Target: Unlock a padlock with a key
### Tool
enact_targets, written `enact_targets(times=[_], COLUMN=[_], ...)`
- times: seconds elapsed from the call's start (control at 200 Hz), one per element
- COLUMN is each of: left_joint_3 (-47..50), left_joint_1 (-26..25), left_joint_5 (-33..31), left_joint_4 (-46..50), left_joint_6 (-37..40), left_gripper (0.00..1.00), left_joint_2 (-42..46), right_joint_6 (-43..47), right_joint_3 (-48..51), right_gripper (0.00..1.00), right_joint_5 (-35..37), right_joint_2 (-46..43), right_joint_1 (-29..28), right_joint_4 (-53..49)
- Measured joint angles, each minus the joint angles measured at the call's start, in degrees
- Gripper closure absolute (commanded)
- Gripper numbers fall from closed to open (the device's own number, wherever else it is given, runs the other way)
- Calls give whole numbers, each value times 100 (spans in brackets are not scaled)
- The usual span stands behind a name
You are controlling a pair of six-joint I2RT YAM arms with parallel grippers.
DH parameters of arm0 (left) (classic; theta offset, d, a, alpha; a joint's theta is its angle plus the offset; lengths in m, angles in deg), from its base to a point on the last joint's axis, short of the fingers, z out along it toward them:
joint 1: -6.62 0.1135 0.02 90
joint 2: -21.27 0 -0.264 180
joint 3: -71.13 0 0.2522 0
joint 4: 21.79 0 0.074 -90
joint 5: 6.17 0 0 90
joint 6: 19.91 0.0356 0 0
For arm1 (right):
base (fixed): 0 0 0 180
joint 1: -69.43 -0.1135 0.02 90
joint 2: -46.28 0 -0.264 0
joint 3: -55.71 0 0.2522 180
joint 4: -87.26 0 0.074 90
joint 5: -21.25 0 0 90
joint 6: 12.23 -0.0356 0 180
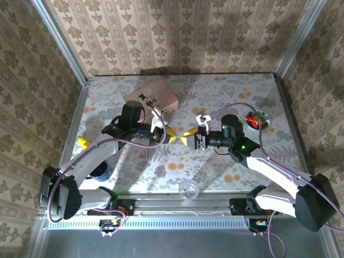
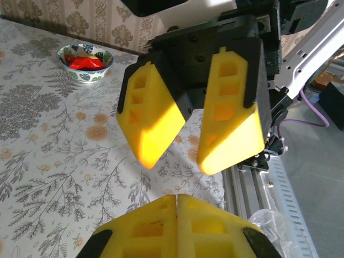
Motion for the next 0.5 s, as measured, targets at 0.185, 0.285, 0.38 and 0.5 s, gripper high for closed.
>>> enact_targets(times=[0.185, 0.285, 0.38, 0.5], left_joint_3=[7, 15, 17, 24], left_joint_1=[-15, -33, -33, -33], left_joint_5=[72, 87, 85, 85], left_joint_4=[-175, -372, -483, -581], left_joint_6=[-46, -133, -181, -223], left_gripper=[100, 100, 100, 100], left_joint_2=[0, 0, 0, 0], right_joint_6=[-66, -83, -85, -85], right_joint_3=[-175, -225, -243, -243], right_gripper=[69, 71, 71, 75], right_joint_5=[-337, -452, -533, -586], right_joint_2=[382, 505, 579, 656], right_joint_1=[-92, -146, -186, -216], right_joint_4=[271, 356, 424, 444])
